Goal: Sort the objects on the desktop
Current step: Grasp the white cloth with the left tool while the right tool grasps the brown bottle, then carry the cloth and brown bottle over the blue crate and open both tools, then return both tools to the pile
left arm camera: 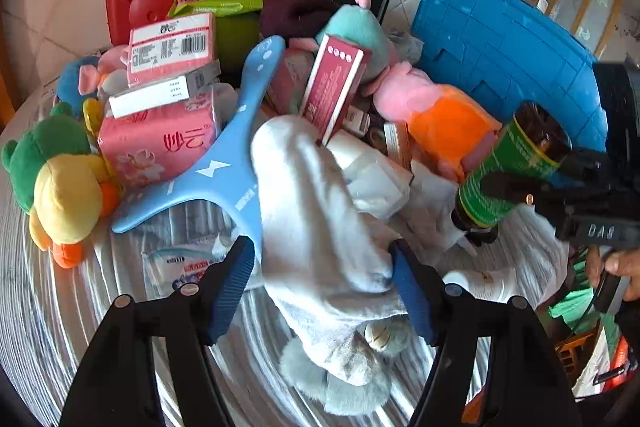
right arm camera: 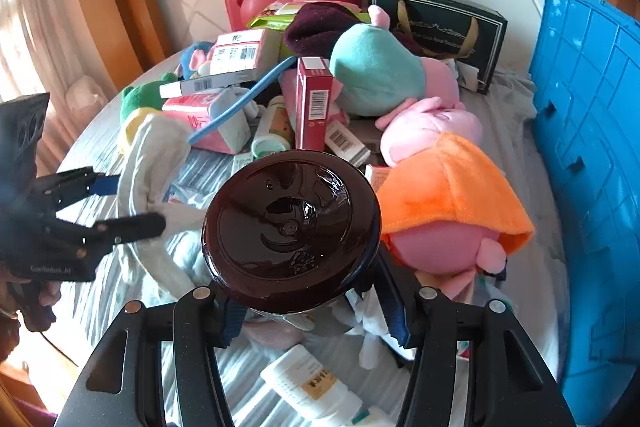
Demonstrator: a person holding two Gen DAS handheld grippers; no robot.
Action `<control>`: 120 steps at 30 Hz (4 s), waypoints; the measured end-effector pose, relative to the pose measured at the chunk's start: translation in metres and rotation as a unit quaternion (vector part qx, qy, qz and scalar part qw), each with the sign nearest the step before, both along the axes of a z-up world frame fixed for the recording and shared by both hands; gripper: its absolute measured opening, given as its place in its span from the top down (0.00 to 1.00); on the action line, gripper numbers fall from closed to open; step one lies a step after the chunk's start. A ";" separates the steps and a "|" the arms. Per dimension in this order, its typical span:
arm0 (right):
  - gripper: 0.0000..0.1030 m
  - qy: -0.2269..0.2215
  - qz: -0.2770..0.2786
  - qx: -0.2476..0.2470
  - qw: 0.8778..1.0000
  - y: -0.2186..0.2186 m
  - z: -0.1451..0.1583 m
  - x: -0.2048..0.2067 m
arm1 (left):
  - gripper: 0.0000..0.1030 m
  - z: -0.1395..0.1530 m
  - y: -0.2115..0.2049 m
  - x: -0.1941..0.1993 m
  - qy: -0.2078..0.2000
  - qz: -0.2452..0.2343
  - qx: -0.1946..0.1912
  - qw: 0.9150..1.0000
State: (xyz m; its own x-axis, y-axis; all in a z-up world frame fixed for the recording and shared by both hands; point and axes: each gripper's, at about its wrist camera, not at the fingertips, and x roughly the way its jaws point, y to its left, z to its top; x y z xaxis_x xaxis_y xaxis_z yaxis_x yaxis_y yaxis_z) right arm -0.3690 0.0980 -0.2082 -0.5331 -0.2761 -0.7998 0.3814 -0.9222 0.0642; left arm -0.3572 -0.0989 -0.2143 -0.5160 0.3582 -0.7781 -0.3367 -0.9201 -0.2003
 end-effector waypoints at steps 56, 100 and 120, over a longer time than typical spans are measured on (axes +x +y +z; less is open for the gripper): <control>0.48 0.316 -0.327 -0.070 0.888 0.234 0.267 0.150 | 0.86 0.273 0.309 -0.014 0.309 -0.307 0.047 0.899; 0.02 0.332 -0.306 -0.131 0.883 0.344 0.253 0.169 | 0.00 0.289 0.297 0.011 0.382 -0.089 -0.033 0.919; 0.01 0.223 -0.168 -0.112 0.954 0.130 0.180 0.122 | 0.00 0.152 0.051 0.042 0.224 0.001 -0.089 0.971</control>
State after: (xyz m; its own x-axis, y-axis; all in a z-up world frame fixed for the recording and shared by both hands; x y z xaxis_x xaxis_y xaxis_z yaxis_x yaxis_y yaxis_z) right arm -0.2470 0.2278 -0.0284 -0.8949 -0.1668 -0.4140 0.1019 -0.9794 0.1743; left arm -0.3151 -0.0477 -0.0623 -0.8172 0.2365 -0.5256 -0.3506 -0.9278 0.1278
